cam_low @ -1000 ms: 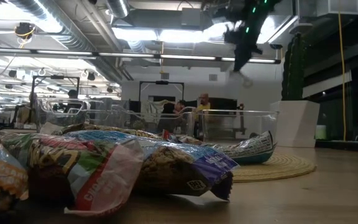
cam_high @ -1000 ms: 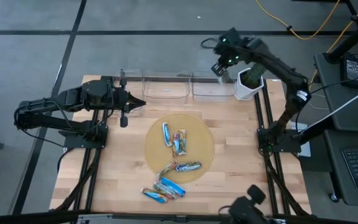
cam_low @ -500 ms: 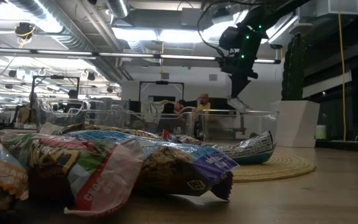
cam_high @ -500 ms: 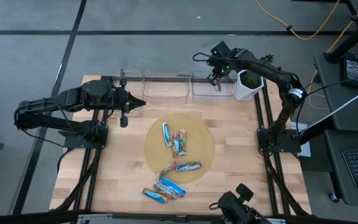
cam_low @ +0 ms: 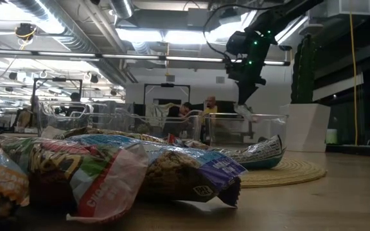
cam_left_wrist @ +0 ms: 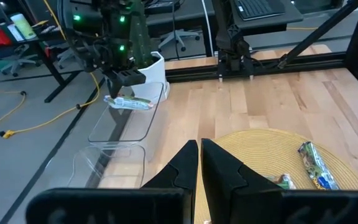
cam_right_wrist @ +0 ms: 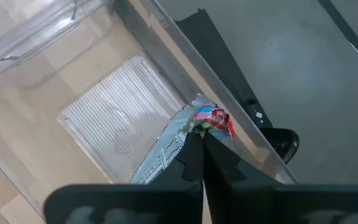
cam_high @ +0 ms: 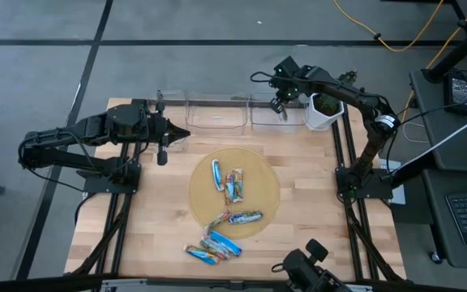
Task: Pick and place Granola Bars by type
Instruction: Put the red granola bar into the right transparent bin, then put the green granola bar into the middle transparent bin
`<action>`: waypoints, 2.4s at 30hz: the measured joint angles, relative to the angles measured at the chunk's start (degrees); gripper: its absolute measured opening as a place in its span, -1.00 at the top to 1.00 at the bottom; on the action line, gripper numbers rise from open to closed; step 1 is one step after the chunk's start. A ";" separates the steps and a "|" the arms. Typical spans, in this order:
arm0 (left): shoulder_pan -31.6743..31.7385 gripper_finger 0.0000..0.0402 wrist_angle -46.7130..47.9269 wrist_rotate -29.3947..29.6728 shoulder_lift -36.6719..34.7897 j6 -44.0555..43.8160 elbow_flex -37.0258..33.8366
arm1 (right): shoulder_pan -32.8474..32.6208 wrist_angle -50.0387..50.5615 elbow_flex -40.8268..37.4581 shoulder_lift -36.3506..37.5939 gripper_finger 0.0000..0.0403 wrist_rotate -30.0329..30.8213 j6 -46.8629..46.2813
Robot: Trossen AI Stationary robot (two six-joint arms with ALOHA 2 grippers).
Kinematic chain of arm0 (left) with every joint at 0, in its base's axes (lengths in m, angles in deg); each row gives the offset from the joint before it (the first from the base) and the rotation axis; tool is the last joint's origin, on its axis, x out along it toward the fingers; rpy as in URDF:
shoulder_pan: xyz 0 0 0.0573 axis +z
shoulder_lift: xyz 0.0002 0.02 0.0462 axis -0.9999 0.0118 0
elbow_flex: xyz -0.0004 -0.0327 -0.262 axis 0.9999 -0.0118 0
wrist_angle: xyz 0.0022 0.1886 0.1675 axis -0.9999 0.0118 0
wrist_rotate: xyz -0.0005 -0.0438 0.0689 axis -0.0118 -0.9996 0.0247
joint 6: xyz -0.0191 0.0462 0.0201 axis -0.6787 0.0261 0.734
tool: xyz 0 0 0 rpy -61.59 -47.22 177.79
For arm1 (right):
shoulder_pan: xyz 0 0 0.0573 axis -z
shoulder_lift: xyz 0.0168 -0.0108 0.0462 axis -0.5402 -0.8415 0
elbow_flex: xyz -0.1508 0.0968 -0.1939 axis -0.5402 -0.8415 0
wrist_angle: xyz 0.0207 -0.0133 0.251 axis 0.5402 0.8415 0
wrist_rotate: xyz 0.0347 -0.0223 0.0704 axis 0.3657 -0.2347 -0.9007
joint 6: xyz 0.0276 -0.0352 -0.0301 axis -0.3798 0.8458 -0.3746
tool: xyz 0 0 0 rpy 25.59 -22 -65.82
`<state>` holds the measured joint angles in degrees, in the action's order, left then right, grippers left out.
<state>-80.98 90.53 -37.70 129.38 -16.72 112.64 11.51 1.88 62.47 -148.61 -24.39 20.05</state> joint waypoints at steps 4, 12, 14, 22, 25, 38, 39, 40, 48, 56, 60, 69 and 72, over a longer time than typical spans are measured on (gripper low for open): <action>0.00 0.92 0.00 0.03 0.00 0.08 -0.02 | 0.02 -0.01 0.00 -1.31 0.99 -1.08 -0.37; 0.00 0.92 0.00 0.04 0.02 0.03 -0.02 | -0.31 -0.32 -0.02 -3.42 0.99 -1.30 -0.35; 0.00 0.92 0.00 0.02 0.02 0.00 -0.02 | -0.33 -0.60 -0.02 -3.40 0.99 -1.30 -0.32; 0.01 0.92 0.00 0.04 0.02 -0.02 -0.02 | -0.33 -0.75 -0.02 -3.39 0.92 -1.55 -0.40; -0.01 0.92 0.00 0.02 0.02 -0.02 -0.02 | -0.33 -0.71 -0.02 -3.37 0.85 -1.61 -0.46; 0.00 0.92 0.00 0.02 0.02 0.11 0.00 | -0.58 -0.72 -0.02 -3.35 0.59 -1.69 -0.50; 0.00 0.92 0.00 0.02 0.02 0.10 -0.02 | -0.63 -0.72 -0.02 -3.35 0.56 -1.69 -0.51; 0.00 0.92 0.00 0.02 0.02 0.09 -0.02 | -0.73 -0.72 -0.02 -3.33 0.54 -1.69 -0.55; 0.00 0.92 0.00 -0.07 0.02 -1.54 -0.02 | -3.63 -0.40 -0.02 -1.74 0.49 -1.82 -0.50; 0.00 0.92 0.24 -0.12 0.02 -2.84 -0.01 | -10.95 2.74 0.00 4.65 0.49 -1.82 -3.50; 0.01 0.92 0.26 -0.13 0.02 -2.84 -0.02 | -15.91 3.27 0.00 9.29 0.49 -1.98 -5.14; -0.01 0.92 0.79 -0.17 0.02 -2.84 -0.02 | -32.40 3.61 0.00 18.40 0.49 -7.86 1.35; 0.00 0.92 0.79 -0.17 0.02 -2.84 -0.02 | -37.92 4.73 0.00 20.51 0.49 -7.88 6.71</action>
<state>-80.97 91.31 -37.88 129.40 -19.56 112.62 -26.41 6.61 62.47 -128.10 -32.27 26.77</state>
